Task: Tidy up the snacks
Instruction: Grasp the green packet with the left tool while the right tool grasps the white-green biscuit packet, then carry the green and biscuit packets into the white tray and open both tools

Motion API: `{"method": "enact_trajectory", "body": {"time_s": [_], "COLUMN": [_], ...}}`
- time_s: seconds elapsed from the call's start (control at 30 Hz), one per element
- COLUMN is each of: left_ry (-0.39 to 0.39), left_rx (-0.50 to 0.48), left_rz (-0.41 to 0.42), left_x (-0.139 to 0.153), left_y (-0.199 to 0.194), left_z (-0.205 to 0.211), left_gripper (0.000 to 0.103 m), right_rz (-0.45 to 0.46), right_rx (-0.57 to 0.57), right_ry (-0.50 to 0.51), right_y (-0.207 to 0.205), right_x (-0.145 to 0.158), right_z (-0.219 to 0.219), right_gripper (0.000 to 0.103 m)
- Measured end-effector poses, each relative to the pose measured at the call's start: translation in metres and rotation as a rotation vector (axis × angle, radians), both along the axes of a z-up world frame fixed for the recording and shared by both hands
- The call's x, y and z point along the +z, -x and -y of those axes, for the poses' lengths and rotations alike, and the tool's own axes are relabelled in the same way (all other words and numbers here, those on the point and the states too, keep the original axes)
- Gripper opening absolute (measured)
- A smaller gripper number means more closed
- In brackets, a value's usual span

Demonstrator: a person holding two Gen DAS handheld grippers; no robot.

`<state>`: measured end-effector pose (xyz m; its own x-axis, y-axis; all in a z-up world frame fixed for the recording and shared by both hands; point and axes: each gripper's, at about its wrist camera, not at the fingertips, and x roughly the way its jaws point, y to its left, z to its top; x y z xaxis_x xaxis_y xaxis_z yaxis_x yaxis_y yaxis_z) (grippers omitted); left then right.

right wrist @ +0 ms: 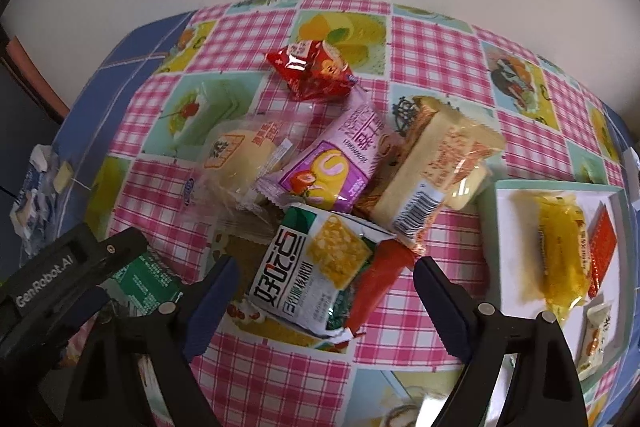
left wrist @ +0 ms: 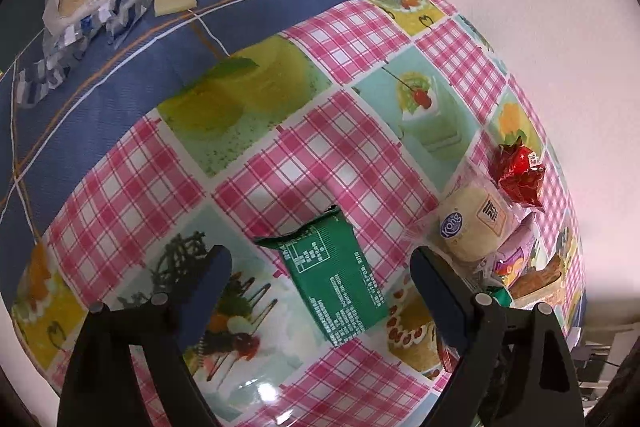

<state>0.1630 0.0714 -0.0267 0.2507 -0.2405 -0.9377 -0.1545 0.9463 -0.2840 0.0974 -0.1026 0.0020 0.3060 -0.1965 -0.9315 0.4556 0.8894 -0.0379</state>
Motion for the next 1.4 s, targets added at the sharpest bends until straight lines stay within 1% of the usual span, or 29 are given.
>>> {"method": "enact_trajectory", "body": {"time_s": [0.27,0.33,0.37,0.43,0.47,0.5,0.53,0.57,0.6,0.7,0.87,1.13,1.23,1.4], "left_ry": [-0.015,-0.027,-0.035,-0.061,-0.066,-0.067,-0.07,-0.076,-0.077,-0.076,-0.073,-0.059,-0.057,-0.053], "left_rx": [-0.022,-0.026,-0.028,-0.034,-0.034,-0.034,-0.033,-0.036,-0.042,-0.053,-0.06,-0.082,-0.092,-0.117], "left_rz": [-0.027,-0.036,-0.043,-0.041,-0.041,-0.04,-0.038,-0.036,-0.032,-0.026,-0.028,-0.02,-0.005,0.043], "left_x": [-0.011,-0.014,-0.016,-0.017,-0.017,-0.017,-0.017,-0.017,-0.017,-0.015,-0.016,-0.01,-0.001,0.022], "left_y": [-0.003,-0.005,-0.005,-0.005,-0.006,-0.006,-0.007,-0.007,-0.007,-0.005,-0.004,0.004,0.009,0.017], "left_z": [0.009,0.012,0.012,0.013,0.013,0.013,0.013,0.014,0.014,0.015,0.021,0.027,0.033,0.045], "left_gripper": [0.091,0.086,0.08,0.078,0.077,0.074,0.072,0.065,0.06,0.053,0.044,0.041,0.041,0.042], "right_rz": [-0.044,-0.056,-0.057,-0.053,-0.047,-0.042,-0.036,-0.031,-0.029,-0.025,-0.013,0.016,0.032,0.067], "right_rx": [0.013,0.01,0.01,0.01,0.014,0.018,0.021,0.026,0.031,0.033,0.025,-0.001,-0.012,-0.036], "right_ry": [0.032,0.042,0.038,0.033,0.03,0.026,0.019,0.013,0.01,0.003,-0.01,-0.045,-0.05,-0.061], "right_y": [-0.008,-0.008,-0.008,-0.007,-0.006,-0.006,-0.006,-0.005,-0.005,-0.004,0.002,0.014,0.02,0.034], "right_x": [-0.017,-0.02,-0.02,-0.02,-0.019,-0.018,-0.016,-0.015,-0.014,-0.013,-0.01,-0.002,0.004,0.016], "right_z": [-0.006,-0.005,-0.005,-0.005,-0.005,-0.005,-0.005,-0.005,-0.005,-0.005,-0.003,0.004,0.008,0.016], "right_gripper": [0.091,0.088,0.085,0.082,0.078,0.072,0.069,0.063,0.061,0.059,0.056,0.056,0.056,0.056]}}
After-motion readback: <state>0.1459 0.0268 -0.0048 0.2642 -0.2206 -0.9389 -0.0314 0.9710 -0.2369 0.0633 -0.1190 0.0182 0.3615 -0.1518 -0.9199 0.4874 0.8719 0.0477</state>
